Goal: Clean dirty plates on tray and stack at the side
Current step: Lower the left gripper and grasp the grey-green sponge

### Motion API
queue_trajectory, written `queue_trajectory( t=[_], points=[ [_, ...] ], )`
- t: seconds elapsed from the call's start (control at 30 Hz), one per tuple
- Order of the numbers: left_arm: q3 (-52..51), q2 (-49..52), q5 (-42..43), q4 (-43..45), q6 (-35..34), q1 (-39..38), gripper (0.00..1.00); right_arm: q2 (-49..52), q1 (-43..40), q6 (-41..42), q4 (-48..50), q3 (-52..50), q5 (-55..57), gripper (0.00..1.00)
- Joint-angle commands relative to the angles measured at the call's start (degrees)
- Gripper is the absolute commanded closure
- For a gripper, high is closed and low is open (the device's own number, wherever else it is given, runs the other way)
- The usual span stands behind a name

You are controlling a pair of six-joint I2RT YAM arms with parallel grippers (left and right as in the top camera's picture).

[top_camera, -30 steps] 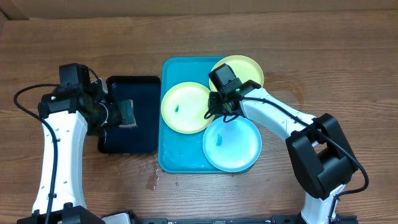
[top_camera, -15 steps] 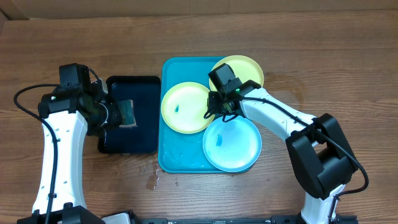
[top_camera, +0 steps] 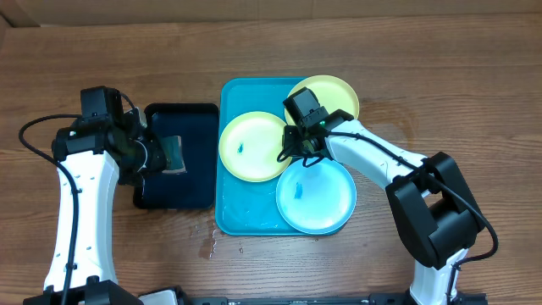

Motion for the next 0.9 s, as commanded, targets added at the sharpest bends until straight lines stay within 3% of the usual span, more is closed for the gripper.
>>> queue_trajectory(
  t=[0.0, 0.17, 0.23, 0.27, 0.47, 0.63, 0.87],
  points=[
    [-0.59, -0.02, -0.15, 0.24, -0.81, -0.44, 0.67, 0.63, 0.26, -0.22, 0.07, -0.04, -0.02, 0.96],
    [-0.72, -0.02, -1.22, 2.95, -0.15, -0.44, 0.86, 0.63, 0.26, -0.2, -0.11, -0.04, -0.02, 0.96],
    [-1.01, -0.02, -3.74, 4.39, -0.17, -0.44, 0.89, 0.63, 0.26, -0.2, -0.11, -0.04, -0.02, 0.96],
    [-1.01, 0.09, -4.92, 4.61, -0.24, -0.44, 0.96, 0.63, 0.26, -0.2, -0.09, -0.04, -0.02, 0.96],
    [-1.01, 2.84, -6.23, 4.76, -0.85, -0.44, 0.95, 0.63, 0.26, -0.2, 0.2, -0.04, 0.0, 0.96],
    [-1.01, 8.61, -6.23, 5.11, -0.7, -0.44, 0.88, 0.63, 0.26, -0.2, 0.35, -0.04, 0.0, 0.96],
    [-0.98, 18.25, -5.9, 12.48, 6.69, -0.44, 0.85, 0.63, 0.26, -0.2, 0.35, -0.04, 0.0, 0.96]
  ],
)
